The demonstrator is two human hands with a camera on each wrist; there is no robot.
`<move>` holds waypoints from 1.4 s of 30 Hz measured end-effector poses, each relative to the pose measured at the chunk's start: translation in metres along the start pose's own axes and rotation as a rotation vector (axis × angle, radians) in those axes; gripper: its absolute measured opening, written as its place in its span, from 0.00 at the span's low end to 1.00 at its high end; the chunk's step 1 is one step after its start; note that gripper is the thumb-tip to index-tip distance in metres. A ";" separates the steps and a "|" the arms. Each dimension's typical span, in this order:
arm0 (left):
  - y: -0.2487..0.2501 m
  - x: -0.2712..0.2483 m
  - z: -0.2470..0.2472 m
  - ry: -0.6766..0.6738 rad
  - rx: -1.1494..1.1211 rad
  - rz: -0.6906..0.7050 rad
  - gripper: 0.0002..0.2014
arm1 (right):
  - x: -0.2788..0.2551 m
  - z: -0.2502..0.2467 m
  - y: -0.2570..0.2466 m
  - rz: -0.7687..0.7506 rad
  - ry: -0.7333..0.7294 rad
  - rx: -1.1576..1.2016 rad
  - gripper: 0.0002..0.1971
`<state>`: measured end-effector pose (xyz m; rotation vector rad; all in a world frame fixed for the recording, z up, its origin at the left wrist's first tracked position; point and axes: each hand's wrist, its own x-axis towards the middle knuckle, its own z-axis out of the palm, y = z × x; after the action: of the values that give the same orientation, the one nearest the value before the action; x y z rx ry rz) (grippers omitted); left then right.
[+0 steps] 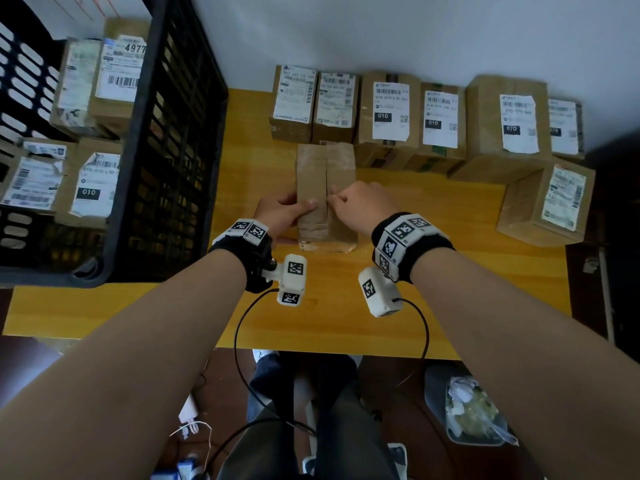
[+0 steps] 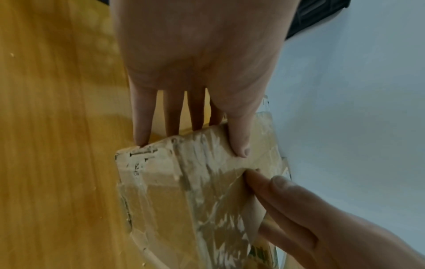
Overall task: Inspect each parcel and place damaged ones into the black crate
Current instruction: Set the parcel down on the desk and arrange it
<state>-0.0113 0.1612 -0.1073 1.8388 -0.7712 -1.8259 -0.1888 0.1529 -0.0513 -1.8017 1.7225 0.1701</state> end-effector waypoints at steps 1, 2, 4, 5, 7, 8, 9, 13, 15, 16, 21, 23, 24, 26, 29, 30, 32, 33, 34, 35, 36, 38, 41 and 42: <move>-0.001 0.002 -0.001 -0.007 0.001 -0.005 0.23 | 0.001 -0.003 -0.002 -0.002 -0.020 -0.036 0.20; 0.000 0.004 -0.001 -0.013 0.002 -0.009 0.22 | 0.003 -0.005 -0.004 0.009 -0.036 -0.079 0.20; 0.002 0.006 -0.002 -0.028 0.012 -0.022 0.19 | 0.006 -0.005 -0.008 0.046 -0.060 -0.157 0.19; 0.004 0.006 -0.003 -0.039 0.020 -0.032 0.18 | 0.007 -0.003 -0.011 0.064 -0.059 -0.182 0.17; 0.008 0.008 -0.006 -0.058 0.040 -0.050 0.18 | 0.008 0.000 -0.016 0.090 -0.038 -0.209 0.15; 0.009 0.009 -0.007 -0.064 0.044 -0.054 0.17 | 0.009 0.003 -0.017 0.092 -0.024 -0.206 0.15; 0.010 0.010 -0.008 -0.066 0.042 -0.057 0.16 | 0.010 0.004 -0.018 0.090 -0.021 -0.188 0.15; 0.007 0.013 -0.007 -0.057 0.009 -0.048 0.17 | 0.007 -0.001 -0.012 0.059 -0.045 -0.055 0.18; 0.006 0.014 -0.006 -0.054 0.000 -0.044 0.15 | 0.004 -0.004 -0.008 0.045 -0.041 0.042 0.19; 0.005 0.013 -0.006 -0.053 -0.004 -0.043 0.15 | 0.003 -0.003 -0.005 0.039 -0.029 0.092 0.19; 0.005 0.009 -0.008 -0.053 -0.028 -0.063 0.21 | -0.002 0.001 0.017 0.138 0.140 0.690 0.17; 0.005 0.008 -0.008 -0.053 -0.046 -0.070 0.24 | 0.000 0.000 0.021 0.229 0.262 0.905 0.16; 0.005 0.006 -0.007 -0.049 -0.060 -0.065 0.26 | 0.003 0.000 0.021 0.250 0.279 0.971 0.15; 0.004 0.002 -0.003 -0.029 -0.093 -0.016 0.32 | 0.007 -0.003 0.016 0.258 0.249 1.042 0.15; 0.001 -0.002 -0.001 -0.026 -0.111 0.081 0.36 | 0.015 -0.004 0.009 0.312 0.125 1.101 0.28; 0.001 -0.006 -0.002 -0.041 -0.118 0.092 0.35 | 0.016 -0.004 0.008 0.311 0.091 1.085 0.33; 0.003 -0.012 -0.005 -0.051 -0.164 0.101 0.26 | 0.015 -0.004 0.008 0.281 0.148 1.044 0.37; 0.006 -0.015 -0.006 -0.045 -0.203 0.112 0.20 | 0.012 -0.006 0.009 0.265 0.219 1.037 0.35; 0.010 -0.019 -0.007 -0.041 -0.243 0.125 0.17 | 0.009 -0.008 0.010 0.259 0.285 1.039 0.32; 0.015 -0.022 -0.008 -0.045 -0.273 0.138 0.18 | 0.004 -0.012 0.009 0.263 0.337 1.040 0.31; 0.019 -0.025 -0.008 -0.047 -0.295 0.155 0.21 | 0.000 -0.015 0.010 0.270 0.374 1.036 0.32; 0.027 -0.030 -0.006 -0.044 -0.305 0.188 0.23 | -0.010 -0.021 0.009 0.270 0.437 1.023 0.29; 0.025 -0.033 0.003 -0.008 -0.258 0.213 0.14 | -0.022 -0.025 0.007 0.258 0.478 0.954 0.20; 0.021 -0.033 0.005 0.025 -0.215 0.216 0.14 | -0.023 -0.024 0.009 0.253 0.464 0.907 0.17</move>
<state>-0.0174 0.1669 -0.0689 1.5754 -0.7039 -1.6743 -0.2077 0.1609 -0.0240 -0.9801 1.8739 -0.8554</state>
